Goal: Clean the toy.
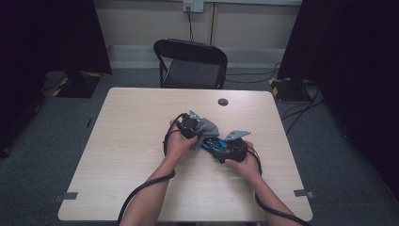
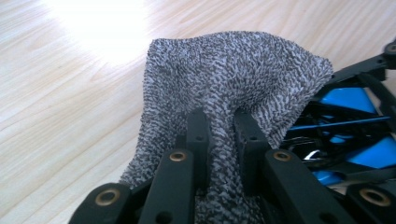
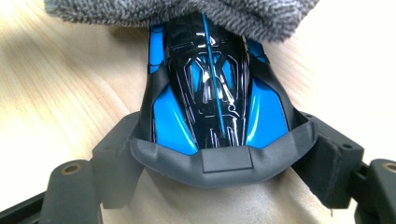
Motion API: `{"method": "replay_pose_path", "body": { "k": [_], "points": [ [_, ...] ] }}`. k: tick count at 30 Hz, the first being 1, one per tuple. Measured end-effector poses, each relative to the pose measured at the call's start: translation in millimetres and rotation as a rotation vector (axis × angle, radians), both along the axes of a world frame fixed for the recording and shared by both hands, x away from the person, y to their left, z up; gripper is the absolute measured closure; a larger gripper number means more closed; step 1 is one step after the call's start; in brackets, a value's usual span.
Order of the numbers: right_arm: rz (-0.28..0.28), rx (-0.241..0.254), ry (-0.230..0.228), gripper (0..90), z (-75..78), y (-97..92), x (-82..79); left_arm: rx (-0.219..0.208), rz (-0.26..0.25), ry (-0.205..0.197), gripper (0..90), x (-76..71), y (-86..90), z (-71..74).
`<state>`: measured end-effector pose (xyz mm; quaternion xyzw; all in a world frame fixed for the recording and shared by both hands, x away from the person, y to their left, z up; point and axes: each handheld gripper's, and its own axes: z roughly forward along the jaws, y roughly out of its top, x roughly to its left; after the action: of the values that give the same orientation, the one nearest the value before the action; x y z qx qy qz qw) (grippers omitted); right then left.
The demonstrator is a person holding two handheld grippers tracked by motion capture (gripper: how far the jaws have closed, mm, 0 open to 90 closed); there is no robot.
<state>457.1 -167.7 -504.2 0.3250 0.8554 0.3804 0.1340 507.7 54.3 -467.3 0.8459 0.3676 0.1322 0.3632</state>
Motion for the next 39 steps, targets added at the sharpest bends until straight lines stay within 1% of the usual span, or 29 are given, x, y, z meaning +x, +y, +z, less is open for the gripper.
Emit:
{"method": "replay_pose_path", "body": {
  "k": [3, 5, 6, 14, 17, 18, 19, 20, 21, 22, 23, 24, 26, 30, 31, 32, 35, 36, 38, 39],
  "points": [
    [0.000, 0.000, 0.000, 24.2, 0.0, 0.0, 0.0, -0.007, 0.019, -0.005, 79.3, 2.2, 3.3, -2.5],
    [0.000, 0.000, 0.000, 24.2, 0.0, 0.0, 0.0, 0.002, 0.027, -0.010, 79.2, 3.8, 5.5, -3.7],
    [0.000, 0.000, 0.000, 24.2, 0.0, 0.0, 0.0, 0.000, 0.034, -0.010, 79.2, 5.2, 6.8, -4.4],
    [0.000, 0.000, 0.000, 24.2, 0.0, 0.0, 0.0, -0.005, 0.069, 0.001, 79.1, 12.5, 16.8, -7.8],
    [0.000, 0.000, 0.000, 24.2, 0.0, 0.0, 0.0, -0.016, 0.079, 0.010, 79.2, 13.9, 19.5, -8.8],
    [0.000, 0.000, 0.000, 24.2, 0.0, 0.0, 0.0, -0.002, 0.081, 0.005, 79.1, 14.6, 20.6, -8.7],
    [0.000, 0.000, 0.000, 24.2, 0.0, 0.0, 0.0, 0.003, 0.083, 0.011, 79.1, 15.3, 21.9, -8.7],
    [-0.001, 0.000, 0.000, 24.2, 0.0, 0.0, 0.0, -0.002, 0.091, 0.018, 79.1, 15.9, 23.3, -9.3],
    [0.000, 0.000, 0.000, 24.2, 0.0, 0.0, 0.0, 0.007, 0.089, 0.011, 79.0, 16.6, 24.7, -9.3],
    [-0.001, 0.000, 0.000, 24.2, 0.0, 0.0, 0.0, 0.004, 0.095, 0.019, 79.0, 16.7, 25.9, -10.0],
    [0.000, 0.000, 0.000, 24.2, 0.0, 0.0, 0.0, 0.008, 0.095, 0.017, 79.0, 17.3, 27.3, -10.5],
    [0.000, 0.000, 0.000, 24.2, 0.0, 0.0, 0.0, 0.007, 0.101, 0.024, 79.0, 17.7, 29.4, -10.8],
    [-0.001, 0.000, 0.000, 24.2, 0.0, 0.0, 0.0, 0.020, 0.114, 0.018, 79.0, 18.4, 32.7, -11.9],
    [0.000, 0.000, 0.000, 24.2, 0.0, 0.0, 0.0, -0.002, 0.141, 0.028, 79.0, 19.0, 41.3, -12.9],
    [0.000, 0.000, 0.000, 24.2, 0.0, 0.0, 0.0, 0.004, 0.150, 0.026, 79.1, 18.9, 46.6, -11.5],
    [0.000, 0.000, 0.000, 24.2, 0.0, 0.0, 0.0, 0.004, 0.150, 0.026, 79.1, 18.9, 46.6, -11.5],
    [0.000, 0.000, 0.000, 24.1, 0.0, 0.0, 0.0, 0.002, 0.177, 0.030, 79.1, 18.9, 56.3, -8.8],
    [-0.001, 0.000, 0.000, 24.1, 0.0, 0.0, 0.0, 0.004, 0.177, 0.028, 79.1, 19.2, 60.0, -7.2],
    [-0.001, 0.000, 0.000, 24.1, 0.0, 0.0, 0.0, -0.024, 0.197, 0.035, 79.2, 18.5, 64.8, -4.0],
    [-0.001, 0.000, 0.000, 24.2, 0.0, 0.0, 0.0, -0.026, 0.199, 0.029, 79.2, 17.8, 66.8, -1.1]
  ]
}}
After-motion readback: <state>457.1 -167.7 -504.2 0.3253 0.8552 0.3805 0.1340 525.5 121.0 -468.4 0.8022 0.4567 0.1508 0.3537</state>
